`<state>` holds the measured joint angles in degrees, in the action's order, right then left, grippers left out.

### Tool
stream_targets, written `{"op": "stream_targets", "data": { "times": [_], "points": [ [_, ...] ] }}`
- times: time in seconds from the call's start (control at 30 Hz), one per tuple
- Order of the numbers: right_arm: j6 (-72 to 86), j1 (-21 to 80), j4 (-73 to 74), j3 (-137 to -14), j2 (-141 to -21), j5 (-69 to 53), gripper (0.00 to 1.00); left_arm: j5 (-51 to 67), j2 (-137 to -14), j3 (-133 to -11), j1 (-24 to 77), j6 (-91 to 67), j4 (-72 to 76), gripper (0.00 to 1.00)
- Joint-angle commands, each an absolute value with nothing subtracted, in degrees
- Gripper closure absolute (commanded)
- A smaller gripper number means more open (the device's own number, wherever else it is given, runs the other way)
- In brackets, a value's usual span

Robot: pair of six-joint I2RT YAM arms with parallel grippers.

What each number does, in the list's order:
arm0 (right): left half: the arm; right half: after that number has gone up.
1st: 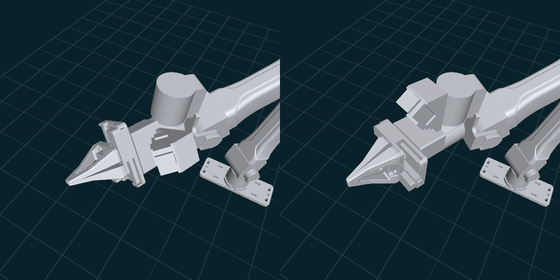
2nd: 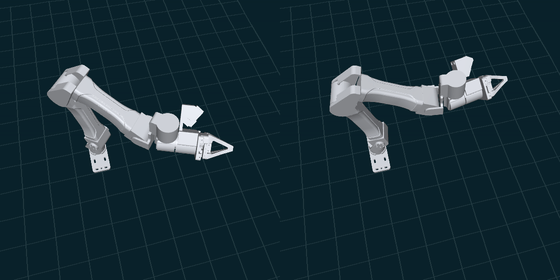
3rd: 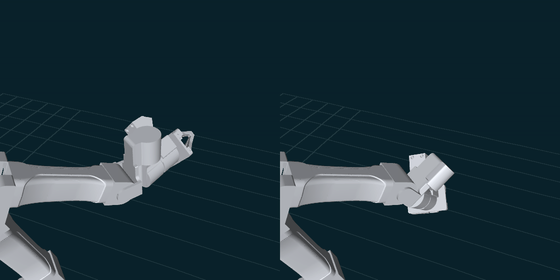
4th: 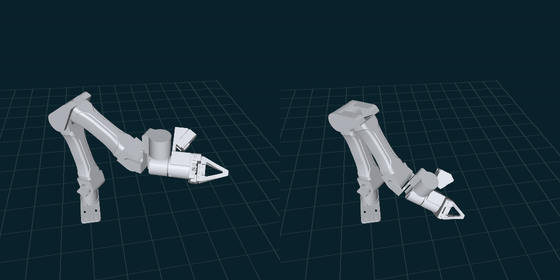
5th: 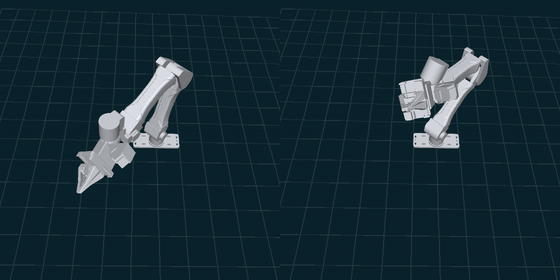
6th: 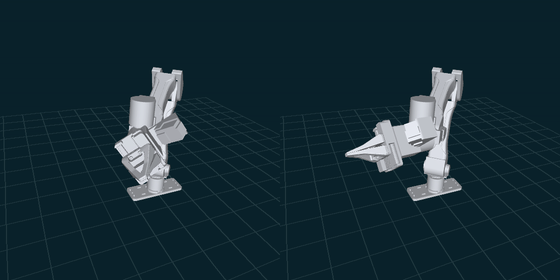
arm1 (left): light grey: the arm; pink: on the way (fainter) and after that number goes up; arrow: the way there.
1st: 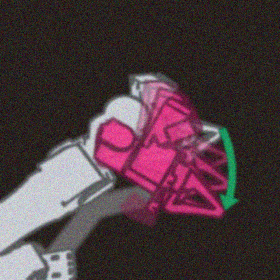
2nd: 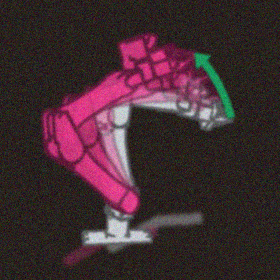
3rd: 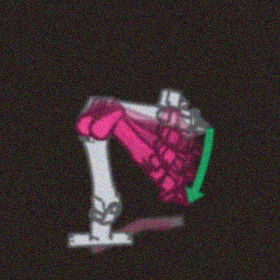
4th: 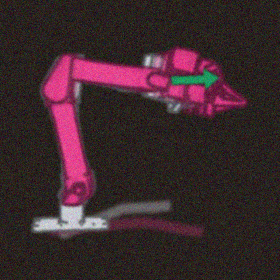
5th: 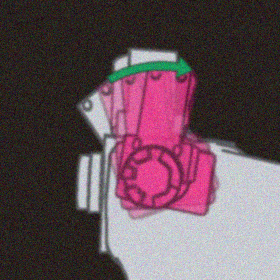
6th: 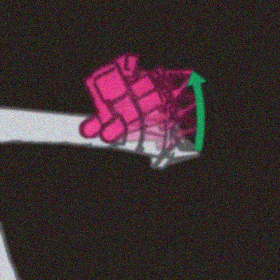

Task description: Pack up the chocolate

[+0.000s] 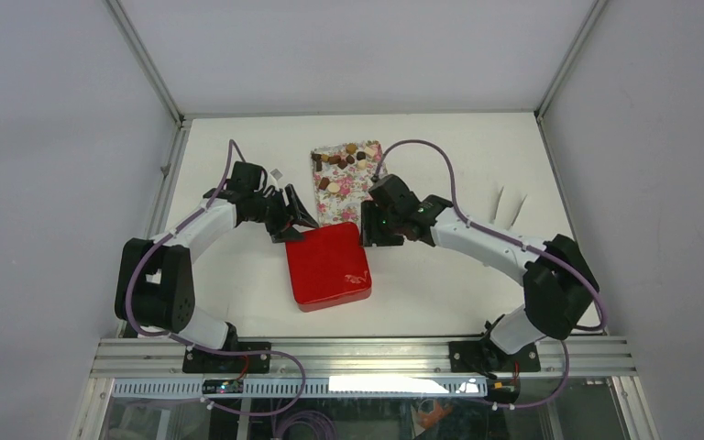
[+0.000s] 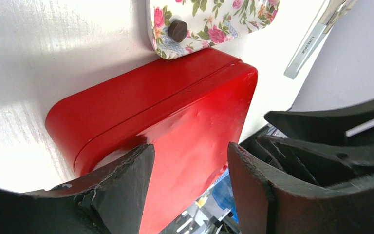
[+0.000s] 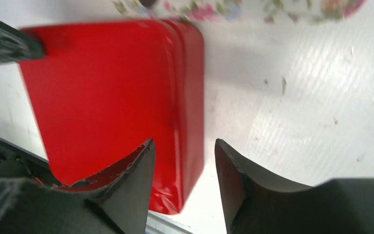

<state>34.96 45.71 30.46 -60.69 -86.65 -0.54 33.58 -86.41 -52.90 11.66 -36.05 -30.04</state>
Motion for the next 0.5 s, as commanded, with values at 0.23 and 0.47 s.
{"op": "stream_targets", "data": {
  "times": [0.23,0.47],
  "points": [
    [29.92,48.78,30.42,-74.23,-96.46,3.27,0.78,25.77,-88.88,-52.75,12.0,-32.7,-32.38,0.39],
    [28.22,48.61,31.77,-79.07,-99.01,4.02,0.99,26.24,-89.03,-52.95,12.0,-32.35,-33.0,0.39]
  ]
}}
